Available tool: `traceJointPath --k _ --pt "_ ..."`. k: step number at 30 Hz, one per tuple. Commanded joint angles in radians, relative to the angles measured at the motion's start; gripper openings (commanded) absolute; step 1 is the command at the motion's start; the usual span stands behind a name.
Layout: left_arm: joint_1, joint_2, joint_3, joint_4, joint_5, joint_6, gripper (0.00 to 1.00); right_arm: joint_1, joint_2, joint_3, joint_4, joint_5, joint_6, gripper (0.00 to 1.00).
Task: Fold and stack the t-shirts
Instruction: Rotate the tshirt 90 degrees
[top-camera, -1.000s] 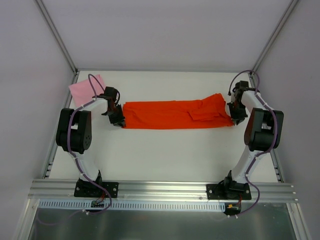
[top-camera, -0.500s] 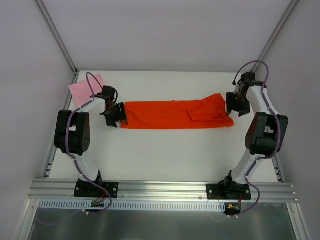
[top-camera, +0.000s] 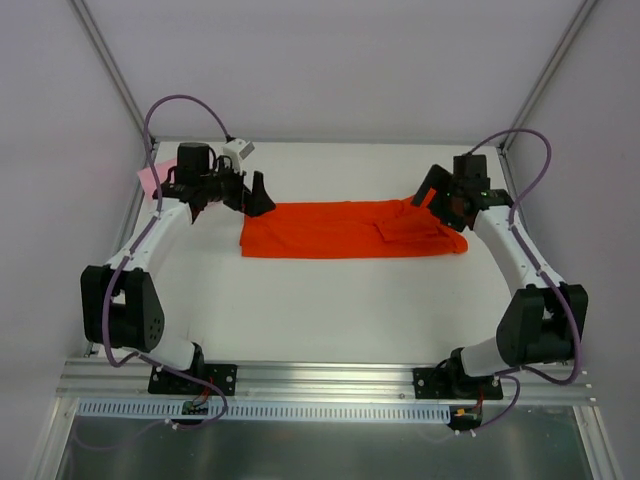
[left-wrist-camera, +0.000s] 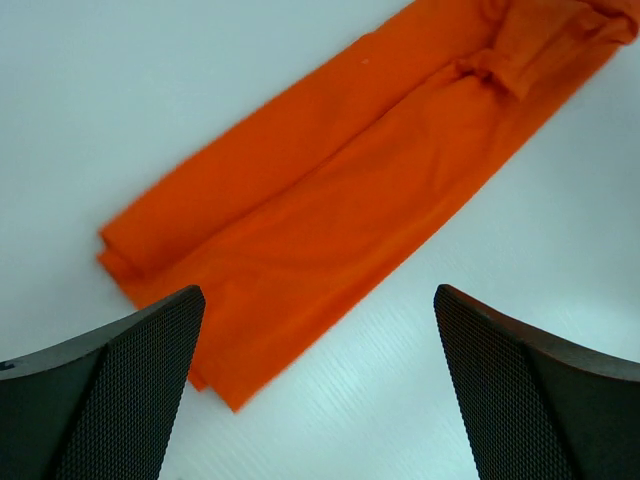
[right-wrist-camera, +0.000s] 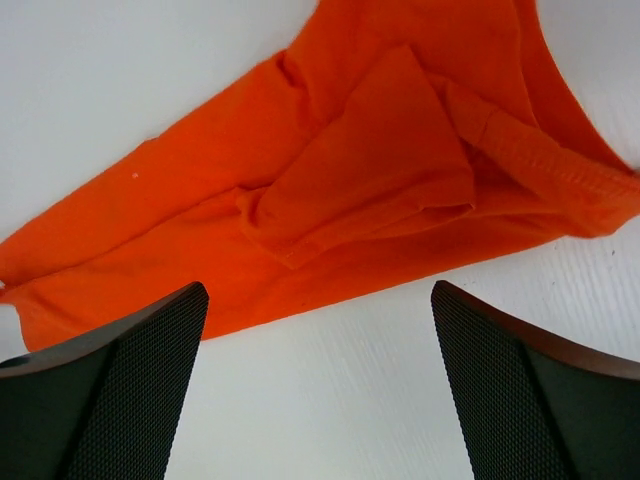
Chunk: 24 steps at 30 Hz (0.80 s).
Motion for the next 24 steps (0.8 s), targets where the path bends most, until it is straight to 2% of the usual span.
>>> traceJointPath --k 1,6,10,14,22,23,24 --pt "-0.010 0.079 0.020 0.130 0.287 0.276 0.99 0.018 0.005 -0.075 0.148 0.156 0.271 0.97" --pt "-0.038 0.219 0.114 0.051 0.307 0.501 0.99 0.041 0.048 -0.089 0.204 0.281 0.415 0.97" --pt "-0.108 0.384 0.241 -0.154 0.153 0.705 0.99 0.054 0.175 -0.011 0.198 0.270 0.457 0.97" --pt "-0.139 0.449 0.250 -0.104 0.031 0.692 0.99 0.068 0.267 0.012 0.198 0.264 0.510 0.97" --pt "-0.180 0.559 0.296 -0.204 -0.222 0.669 0.97 0.077 0.420 0.067 0.178 0.285 0.511 0.97" --pt "-0.182 0.569 0.303 -0.204 -0.237 0.669 0.92 0.077 0.436 0.078 0.166 0.290 0.504 0.96" --pt "-0.182 0.572 0.310 -0.217 -0.247 0.632 0.93 0.077 0.454 0.096 0.150 0.298 0.498 0.97"
